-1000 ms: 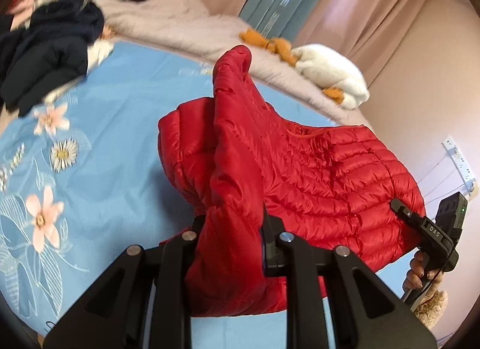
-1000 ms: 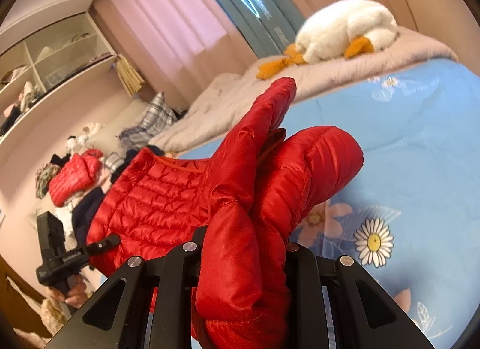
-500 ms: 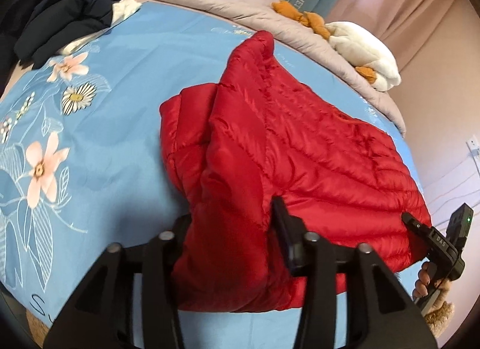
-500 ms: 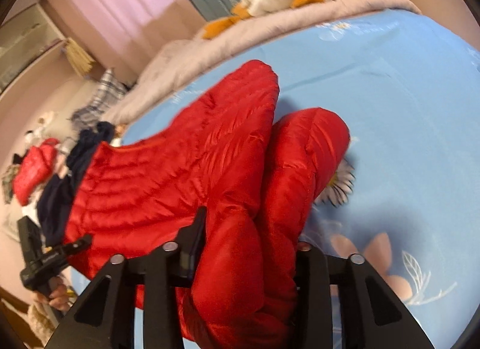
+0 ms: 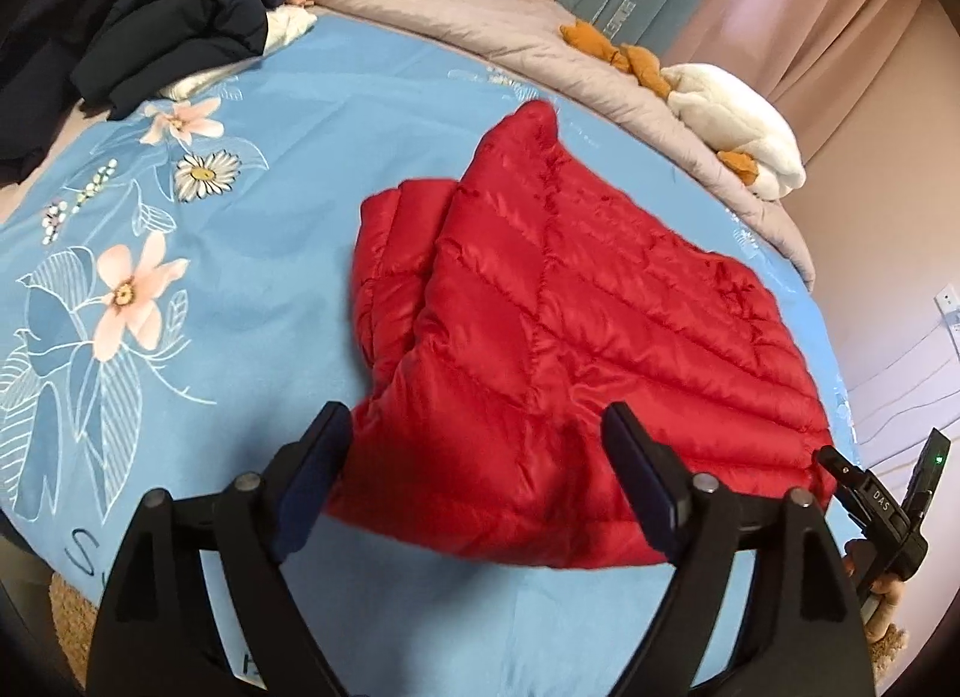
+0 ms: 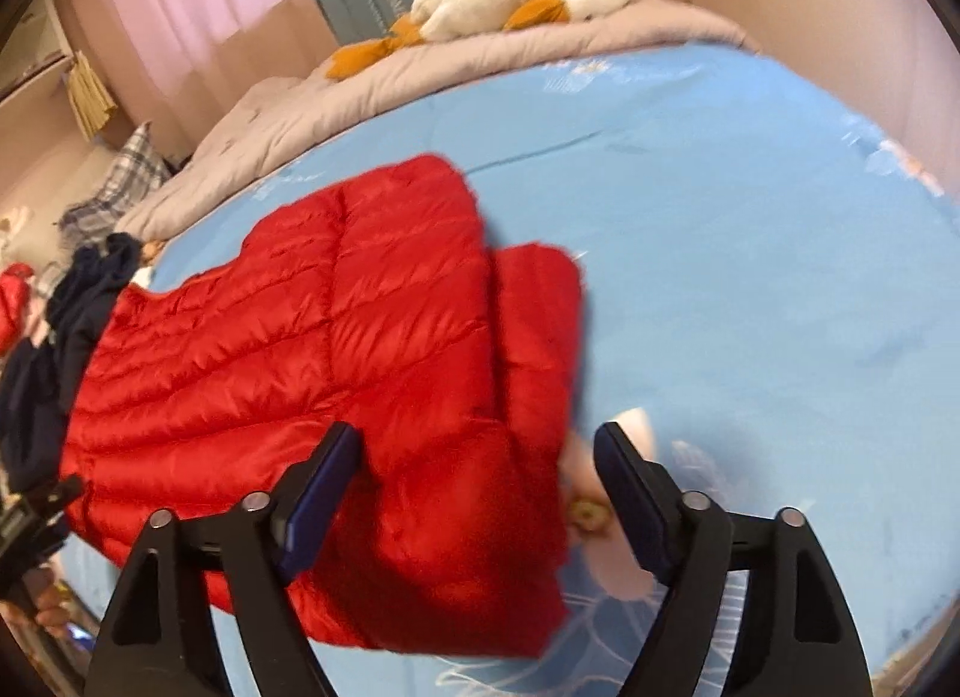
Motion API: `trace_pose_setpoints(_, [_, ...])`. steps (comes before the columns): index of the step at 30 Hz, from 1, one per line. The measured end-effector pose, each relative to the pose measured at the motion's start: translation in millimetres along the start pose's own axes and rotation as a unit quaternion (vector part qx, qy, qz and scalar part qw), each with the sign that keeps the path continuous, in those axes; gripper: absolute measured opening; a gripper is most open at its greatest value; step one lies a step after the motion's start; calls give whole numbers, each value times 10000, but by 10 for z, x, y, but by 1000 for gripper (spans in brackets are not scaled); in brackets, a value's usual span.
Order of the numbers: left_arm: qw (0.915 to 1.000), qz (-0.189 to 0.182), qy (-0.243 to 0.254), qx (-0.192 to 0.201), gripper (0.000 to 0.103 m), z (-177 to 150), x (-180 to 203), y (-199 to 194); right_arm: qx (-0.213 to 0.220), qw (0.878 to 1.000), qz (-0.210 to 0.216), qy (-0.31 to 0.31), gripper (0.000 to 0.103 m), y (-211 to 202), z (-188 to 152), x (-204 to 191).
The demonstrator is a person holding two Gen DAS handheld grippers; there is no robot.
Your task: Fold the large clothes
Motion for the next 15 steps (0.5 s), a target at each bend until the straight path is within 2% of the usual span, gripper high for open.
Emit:
trace_pose_setpoints(2, [9999, 16, 53, 141, 94, 19, 22, -115, 171, 9998, -45, -1, 89, -104, 33, 11])
trace_pose_setpoints(5, [9991, 64, 139, 399, 100, 68, 85, -310, 496, 9986, -55, -159, 94, -320, 60, -65])
trace_pose_setpoints(7, [9981, 74, 186, 579, 102, 88, 135, -461, 781, 9966, -46, -240, 95, -491, 78, -123])
trace_pose_setpoints(10, [9964, 67, 325, 786, 103, 121, 233, -652, 975, 9946, 133, -343, 98, -656, 89, -265])
trace_pose_setpoints(15, [9925, 313, 600, 1017, 103, 112, 350, -866, 1291, 9896, 310, -546, 102, -864, 47, -500])
Point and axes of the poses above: each gripper's, at about its wrist camera, not at the fingertips, and y roughly the way its jaws point, x to its right, z to its top, the point moved 6 cm from there along y, roughly the way its jaws point, and after that the axes turned 14 degrees about y, right-handed, at the moved point
